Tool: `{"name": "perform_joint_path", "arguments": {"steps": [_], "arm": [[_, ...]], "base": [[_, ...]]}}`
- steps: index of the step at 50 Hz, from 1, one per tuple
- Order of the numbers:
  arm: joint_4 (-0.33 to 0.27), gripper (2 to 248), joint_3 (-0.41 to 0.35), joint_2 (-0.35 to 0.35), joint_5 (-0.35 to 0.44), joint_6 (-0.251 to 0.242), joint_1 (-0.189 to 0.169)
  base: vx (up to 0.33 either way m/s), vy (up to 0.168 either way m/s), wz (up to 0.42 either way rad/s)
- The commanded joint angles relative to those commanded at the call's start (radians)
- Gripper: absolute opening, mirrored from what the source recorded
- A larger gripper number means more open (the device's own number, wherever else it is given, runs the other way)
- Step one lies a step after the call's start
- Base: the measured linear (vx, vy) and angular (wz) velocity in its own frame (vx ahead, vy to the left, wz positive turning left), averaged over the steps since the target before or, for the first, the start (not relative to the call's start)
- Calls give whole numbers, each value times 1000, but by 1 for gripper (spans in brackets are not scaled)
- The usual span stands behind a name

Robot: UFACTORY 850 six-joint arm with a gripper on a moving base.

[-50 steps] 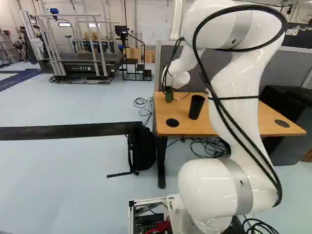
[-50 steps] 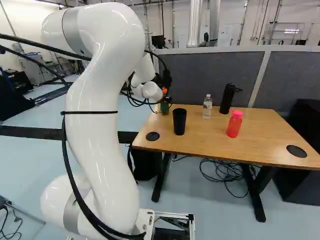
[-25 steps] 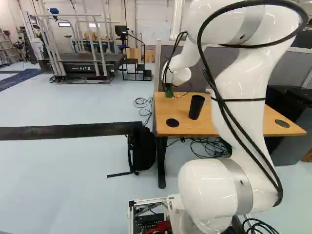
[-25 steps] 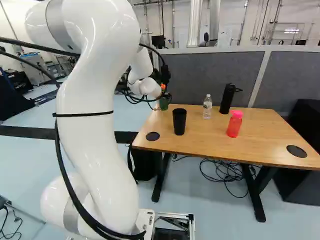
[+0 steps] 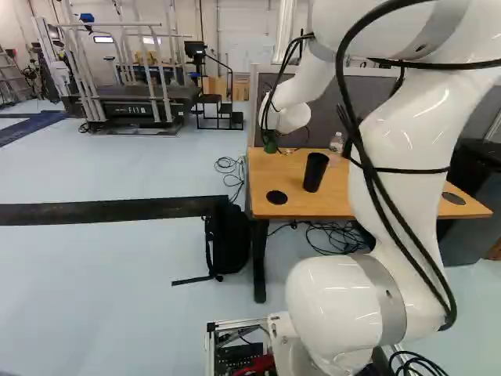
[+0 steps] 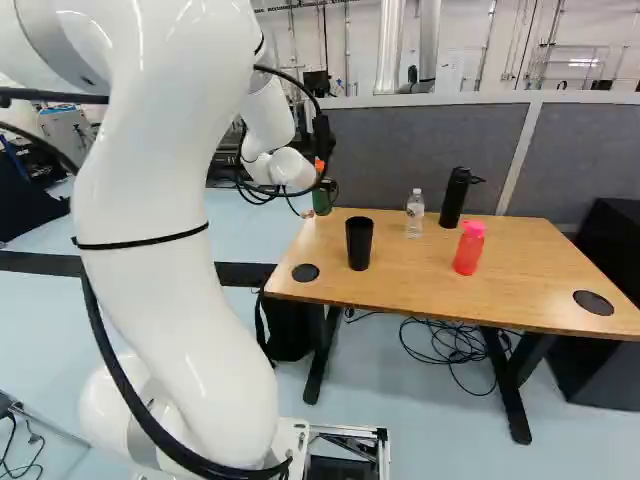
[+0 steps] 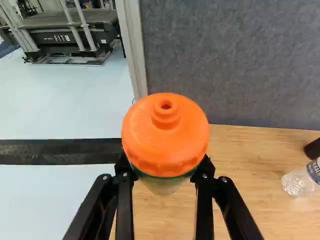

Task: Pick up the green bottle from the table

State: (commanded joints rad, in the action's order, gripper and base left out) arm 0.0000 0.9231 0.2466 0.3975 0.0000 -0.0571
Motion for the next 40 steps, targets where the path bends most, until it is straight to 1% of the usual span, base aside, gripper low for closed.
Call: {"name": "perform_joint_path", "arguments": {"steps": [16, 40], "arm": [[0, 112, -78, -103, 23, 0, 8], [0, 112, -190, -262, 25, 0, 6]], "base": [[0, 0, 0], [0, 0, 0]]}}
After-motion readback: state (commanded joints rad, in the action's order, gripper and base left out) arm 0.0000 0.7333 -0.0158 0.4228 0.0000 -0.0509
